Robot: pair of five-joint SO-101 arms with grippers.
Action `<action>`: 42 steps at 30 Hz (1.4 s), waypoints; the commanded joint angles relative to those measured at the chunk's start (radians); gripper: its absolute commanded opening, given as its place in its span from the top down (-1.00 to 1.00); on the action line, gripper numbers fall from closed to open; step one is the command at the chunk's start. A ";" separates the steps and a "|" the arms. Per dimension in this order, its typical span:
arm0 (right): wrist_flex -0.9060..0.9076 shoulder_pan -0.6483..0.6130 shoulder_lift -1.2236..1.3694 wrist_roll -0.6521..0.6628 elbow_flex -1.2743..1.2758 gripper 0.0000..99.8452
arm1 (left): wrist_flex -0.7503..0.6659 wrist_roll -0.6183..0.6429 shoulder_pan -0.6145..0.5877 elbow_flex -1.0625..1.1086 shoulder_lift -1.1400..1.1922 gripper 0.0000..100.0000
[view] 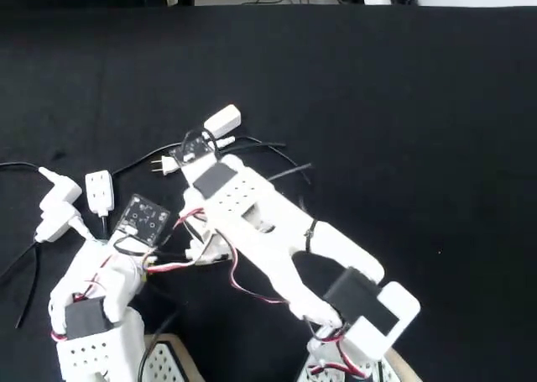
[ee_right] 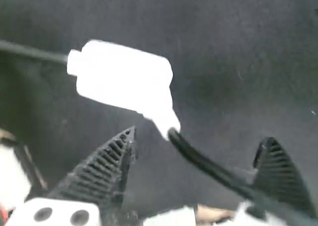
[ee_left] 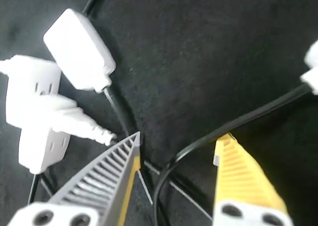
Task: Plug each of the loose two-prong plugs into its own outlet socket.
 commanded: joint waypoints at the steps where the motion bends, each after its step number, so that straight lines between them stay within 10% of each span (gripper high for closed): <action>1: 0.158 -0.009 -0.142 0.046 -0.117 0.31 | 0.035 -0.005 0.071 -0.005 -0.005 0.50; 9: 0.261 0.178 -0.536 0.270 -0.073 0.36 | -0.071 0.037 0.205 -0.031 0.000 0.33; 16: 0.256 0.499 -0.771 0.370 -0.071 0.99 | -0.172 0.173 0.458 -0.042 0.005 0.29; 19: 0.256 0.628 -0.805 0.367 -0.053 0.90 | -0.247 0.176 0.475 -0.053 0.060 0.28; 35: -0.227 0.907 -0.806 0.376 0.308 0.96 | -0.695 0.084 0.535 -0.423 1.224 0.32; 42: -0.319 0.919 -0.812 0.371 0.398 0.96 | -0.644 0.046 0.521 -0.602 1.462 0.55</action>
